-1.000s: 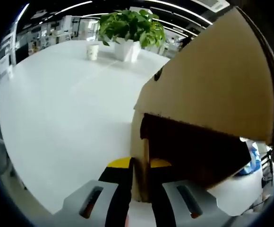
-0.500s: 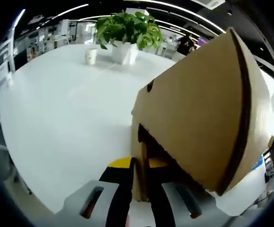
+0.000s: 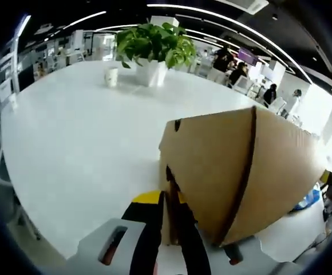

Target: Operate the shoe box by opening the lid, removing the specified soft item, and placing it in the target area until the item is outside and the box remains undamaged.

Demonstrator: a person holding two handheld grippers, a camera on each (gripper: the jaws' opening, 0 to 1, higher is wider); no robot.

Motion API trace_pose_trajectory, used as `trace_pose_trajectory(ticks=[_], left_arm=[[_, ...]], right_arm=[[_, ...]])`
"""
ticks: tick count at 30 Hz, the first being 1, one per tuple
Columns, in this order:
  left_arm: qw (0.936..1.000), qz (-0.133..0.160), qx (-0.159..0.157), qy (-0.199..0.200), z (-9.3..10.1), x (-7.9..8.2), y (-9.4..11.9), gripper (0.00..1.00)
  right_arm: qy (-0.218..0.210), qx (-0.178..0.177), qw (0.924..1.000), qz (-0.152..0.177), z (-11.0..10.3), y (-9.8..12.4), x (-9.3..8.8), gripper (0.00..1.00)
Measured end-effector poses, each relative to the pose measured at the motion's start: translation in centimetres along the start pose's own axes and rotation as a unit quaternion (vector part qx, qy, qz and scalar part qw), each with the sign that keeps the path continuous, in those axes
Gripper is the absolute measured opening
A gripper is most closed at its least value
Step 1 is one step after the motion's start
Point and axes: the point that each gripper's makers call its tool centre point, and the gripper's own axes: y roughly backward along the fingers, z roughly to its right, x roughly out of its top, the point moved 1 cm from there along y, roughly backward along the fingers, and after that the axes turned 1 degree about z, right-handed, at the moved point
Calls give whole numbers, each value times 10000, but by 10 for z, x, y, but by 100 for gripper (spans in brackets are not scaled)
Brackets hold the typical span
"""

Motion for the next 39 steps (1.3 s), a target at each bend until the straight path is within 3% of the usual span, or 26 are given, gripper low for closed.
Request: trace_pose_trajectory(ticks=[8, 26, 32, 39], left_arm=[[9999, 30, 33, -131, -4, 8, 5, 4], [9995, -79, -89, -278, -3, 6, 16, 3], [9985, -148, -24, -522, -2, 4, 20, 3], [9985, -165, -8, -528, -2, 4, 24, 3]], right_arm=[[-67, 51, 9999, 60, 3, 2, 3, 0], [-130, 291, 9994, -111, -7, 1, -7, 0], [-175, 308, 9993, -135, -9, 1, -10, 0], [-240, 312, 9991, -153, -10, 0, -13, 0]])
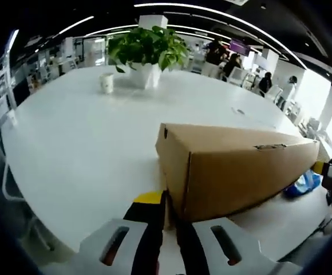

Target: Operate the shoe box by opening the lid, removing the specified soft item, and placing it in the target area until the item is outside and the box remains undamaged.

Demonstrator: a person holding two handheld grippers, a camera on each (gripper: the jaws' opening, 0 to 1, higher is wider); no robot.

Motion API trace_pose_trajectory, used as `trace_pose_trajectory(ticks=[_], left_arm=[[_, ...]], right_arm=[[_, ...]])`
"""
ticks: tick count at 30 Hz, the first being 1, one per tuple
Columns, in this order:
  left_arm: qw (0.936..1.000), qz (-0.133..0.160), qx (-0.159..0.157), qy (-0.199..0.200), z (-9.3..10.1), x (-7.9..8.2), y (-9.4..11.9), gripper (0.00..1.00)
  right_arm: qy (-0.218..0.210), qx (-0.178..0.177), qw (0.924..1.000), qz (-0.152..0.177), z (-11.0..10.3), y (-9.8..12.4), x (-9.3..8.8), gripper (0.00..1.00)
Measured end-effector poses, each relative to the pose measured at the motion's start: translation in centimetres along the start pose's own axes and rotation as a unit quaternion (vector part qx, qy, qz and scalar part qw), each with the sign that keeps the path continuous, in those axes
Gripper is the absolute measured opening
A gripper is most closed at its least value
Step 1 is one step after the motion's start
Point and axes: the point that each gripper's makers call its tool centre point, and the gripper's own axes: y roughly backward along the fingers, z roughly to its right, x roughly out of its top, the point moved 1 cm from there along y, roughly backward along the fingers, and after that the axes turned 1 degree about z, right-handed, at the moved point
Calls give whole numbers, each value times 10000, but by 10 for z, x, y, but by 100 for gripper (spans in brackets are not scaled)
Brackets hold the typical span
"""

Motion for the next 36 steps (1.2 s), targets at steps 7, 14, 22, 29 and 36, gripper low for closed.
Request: trace_pose_trajectory(ticks=[7, 14, 22, 29, 36], left_arm=[[9997, -24, 141, -183, 0, -1, 3, 3], [9997, -21, 145, -176, 0, 0, 5, 2], [9996, -42, 247, -134, -5, 0, 11, 0], [9995, -17, 299, -76, -7, 0, 17, 0], [9993, 28, 372, -51, -11, 1, 21, 0]], right_arm=[[-81, -9, 10000, -2, -3, -3, -2, 0], [-69, 2, 10000, 3, -4, -3, -1, 0], [-69, 1, 10000, 17, -1, 1, -1, 0], [-101, 33, 9999, 38, -2, 1, 0, 0], [-86, 66, 9999, 15, -5, 3, -3, 0]])
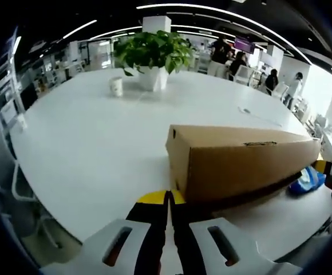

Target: Operate the shoe box by opening the lid, removing the specified soft item, and placing it in the target area until the item is outside and the box remains undamaged.

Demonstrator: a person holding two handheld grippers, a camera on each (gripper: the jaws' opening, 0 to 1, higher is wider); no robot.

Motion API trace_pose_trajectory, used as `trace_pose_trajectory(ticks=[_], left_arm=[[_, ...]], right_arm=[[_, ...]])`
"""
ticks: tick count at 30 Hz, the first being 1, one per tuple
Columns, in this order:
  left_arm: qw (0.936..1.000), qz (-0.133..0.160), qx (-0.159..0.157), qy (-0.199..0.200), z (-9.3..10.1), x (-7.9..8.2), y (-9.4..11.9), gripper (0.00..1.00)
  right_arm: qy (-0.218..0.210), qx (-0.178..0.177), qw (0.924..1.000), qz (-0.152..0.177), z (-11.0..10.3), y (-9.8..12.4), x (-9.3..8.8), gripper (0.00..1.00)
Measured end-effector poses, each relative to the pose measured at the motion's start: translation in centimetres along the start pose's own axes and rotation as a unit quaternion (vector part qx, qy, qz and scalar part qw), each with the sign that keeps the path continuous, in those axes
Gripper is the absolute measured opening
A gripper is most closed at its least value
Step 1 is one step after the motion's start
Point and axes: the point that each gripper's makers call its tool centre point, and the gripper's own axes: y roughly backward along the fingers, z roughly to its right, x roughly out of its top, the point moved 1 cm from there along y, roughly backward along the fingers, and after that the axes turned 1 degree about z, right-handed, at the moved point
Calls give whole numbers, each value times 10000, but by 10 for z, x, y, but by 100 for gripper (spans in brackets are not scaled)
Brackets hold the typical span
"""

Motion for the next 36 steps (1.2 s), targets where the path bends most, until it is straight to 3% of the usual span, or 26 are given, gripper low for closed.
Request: trace_pose_trajectory(ticks=[36], left_arm=[[9994, -270, 225, 21, -9, -12, 9, 0]], right_arm=[[-135, 107, 9998, -79, 1, -3, -11, 0]])
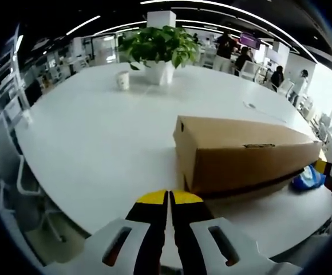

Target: Operate the shoe box by opening the lid, removing the specified soft item, and placing it in the target area until the item is outside and the box remains undamaged.

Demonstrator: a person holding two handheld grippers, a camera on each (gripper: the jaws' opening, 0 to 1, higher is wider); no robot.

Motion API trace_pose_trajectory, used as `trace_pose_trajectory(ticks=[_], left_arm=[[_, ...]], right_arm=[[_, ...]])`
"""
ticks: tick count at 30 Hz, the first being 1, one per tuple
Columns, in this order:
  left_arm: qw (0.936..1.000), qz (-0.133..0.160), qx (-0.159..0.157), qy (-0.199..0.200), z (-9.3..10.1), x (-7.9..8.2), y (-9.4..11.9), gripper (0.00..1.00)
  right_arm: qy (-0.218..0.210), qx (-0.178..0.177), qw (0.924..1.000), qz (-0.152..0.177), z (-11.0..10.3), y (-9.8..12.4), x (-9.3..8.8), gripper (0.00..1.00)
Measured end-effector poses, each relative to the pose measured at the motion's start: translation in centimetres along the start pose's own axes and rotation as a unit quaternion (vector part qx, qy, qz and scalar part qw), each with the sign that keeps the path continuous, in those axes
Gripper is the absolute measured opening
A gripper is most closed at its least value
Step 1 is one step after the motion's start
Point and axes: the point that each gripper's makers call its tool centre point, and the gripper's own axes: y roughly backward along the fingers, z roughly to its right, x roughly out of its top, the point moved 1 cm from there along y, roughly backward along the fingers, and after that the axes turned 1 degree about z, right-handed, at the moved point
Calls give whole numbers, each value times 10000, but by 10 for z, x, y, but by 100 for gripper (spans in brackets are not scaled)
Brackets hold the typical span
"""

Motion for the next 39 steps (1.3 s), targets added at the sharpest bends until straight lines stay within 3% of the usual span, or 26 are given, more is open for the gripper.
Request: trace_pose_trajectory(ticks=[13, 27, 39], left_arm=[[9999, -69, -87, 25, 4, -3, -3, 0], [9997, 90, -144, 169, 5, 4, -3, 3], [9980, 203, -293, 526, 7, 9, -4, 9]], right_arm=[[-90, -23, 9999, -132, 3, -5, -10, 0], [-88, -71, 9999, -47, 11, -3, -2, 0], [-57, -46, 10000, -41, 13, -9, 5, 12]])
